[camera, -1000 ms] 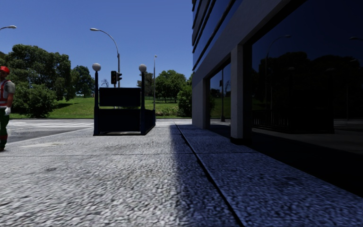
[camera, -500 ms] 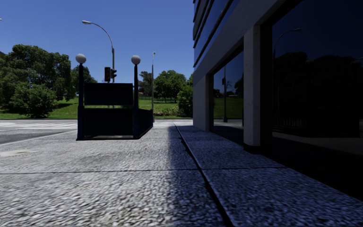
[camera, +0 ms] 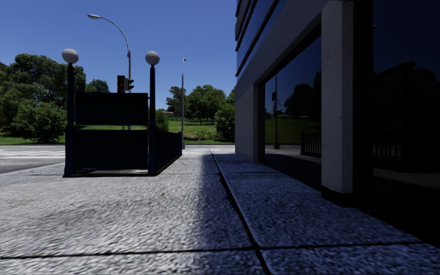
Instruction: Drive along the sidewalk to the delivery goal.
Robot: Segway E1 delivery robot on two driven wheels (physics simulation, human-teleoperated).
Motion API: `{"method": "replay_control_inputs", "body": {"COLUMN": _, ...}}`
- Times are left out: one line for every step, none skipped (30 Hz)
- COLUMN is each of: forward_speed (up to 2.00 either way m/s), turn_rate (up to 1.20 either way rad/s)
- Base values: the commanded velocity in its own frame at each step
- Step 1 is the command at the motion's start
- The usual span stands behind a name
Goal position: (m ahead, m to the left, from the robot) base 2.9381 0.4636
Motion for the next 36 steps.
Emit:
{"method": "replay_control_inputs", "body": {"forward_speed": 2.00, "turn_rate": 0.85}}
{"method": "replay_control_inputs", "body": {"forward_speed": 2.00, "turn_rate": 0.00}}
{"method": "replay_control_inputs", "body": {"forward_speed": 2.00, "turn_rate": 0.00}}
{"method": "replay_control_inputs", "body": {"forward_speed": 2.00, "turn_rate": 0.00}}
{"method": "replay_control_inputs", "body": {"forward_speed": 2.00, "turn_rate": 0.00}}
{"method": "replay_control_inputs", "body": {"forward_speed": 2.00, "turn_rate": 0.00}}
{"method": "replay_control_inputs", "body": {"forward_speed": 2.00, "turn_rate": 0.00}}
{"method": "replay_control_inputs", "body": {"forward_speed": 2.00, "turn_rate": 0.00}}
{"method": "replay_control_inputs", "body": {"forward_speed": 2.00, "turn_rate": 0.00}}
{"method": "replay_control_inputs", "body": {"forward_speed": 2.00, "turn_rate": 0.00}}
{"method": "replay_control_inputs", "body": {"forward_speed": 2.00, "turn_rate": 0.00}}
{"method": "replay_control_inputs", "body": {"forward_speed": 2.00, "turn_rate": 0.00}}
{"method": "replay_control_inputs", "body": {"forward_speed": 2.00, "turn_rate": 0.00}}
{"method": "replay_control_inputs", "body": {"forward_speed": 2.00, "turn_rate": 0.00}}
{"method": "replay_control_inputs", "body": {"forward_speed": 2.00, "turn_rate": 0.00}}
{"method": "replay_control_inputs", "body": {"forward_speed": 2.00, "turn_rate": 0.00}}
{"method": "replay_control_inputs", "body": {"forward_speed": 2.00, "turn_rate": 0.00}}
{"method": "replay_control_inputs", "body": {"forward_speed": 2.00, "turn_rate": 0.00}}
{"method": "replay_control_inputs", "body": {"forward_speed": 2.00, "turn_rate": 0.00}}
{"method": "replay_control_inputs", "body": {"forward_speed": 2.00, "turn_rate": 0.00}}
{"method": "replay_control_inputs", "body": {"forward_speed": 2.00, "turn_rate": 0.00}}
{"method": "replay_control_inputs", "body": {"forward_speed": 2.00, "turn_rate": 0.00}}
{"method": "replay_control_inputs", "body": {"forward_speed": 2.00, "turn_rate": 0.00}}
{"method": "replay_control_inputs", "body": {"forward_speed": 2.00, "turn_rate": 0.00}}
{"method": "replay_control_inputs", "body": {"forward_speed": 2.00, "turn_rate": 0.00}}
{"method": "replay_control_inputs", "body": {"forward_speed": 2.00, "turn_rate": 0.00}}
{"method": "replay_control_inputs", "body": {"forward_speed": 2.00, "turn_rate": 0.00}}
{"method": "replay_control_inputs", "body": {"forward_speed": 2.00, "turn_rate": 0.00}}
{"method": "replay_control_inputs", "body": {"forward_speed": 2.00, "turn_rate": 0.00}}
{"method": "replay_control_inputs", "body": {"forward_speed": 2.00, "turn_rate": 0.00}}
{"method": "replay_control_inputs", "body": {"forward_speed": 2.00, "turn_rate": 0.00}}
{"method": "replay_control_inputs", "body": {"forward_speed": 2.00, "turn_rate": 0.00}}
{"method": "replay_control_inputs", "body": {"forward_speed": 2.00, "turn_rate": 0.00}}
{"method": "replay_control_inputs", "body": {"forward_speed": 2.00, "turn_rate": 0.00}}
{"method": "replay_control_inputs", "body": {"forward_speed": 2.00, "turn_rate": 0.00}}
{"method": "replay_control_inputs", "body": {"forward_speed": 2.00, "turn_rate": 0.00}}
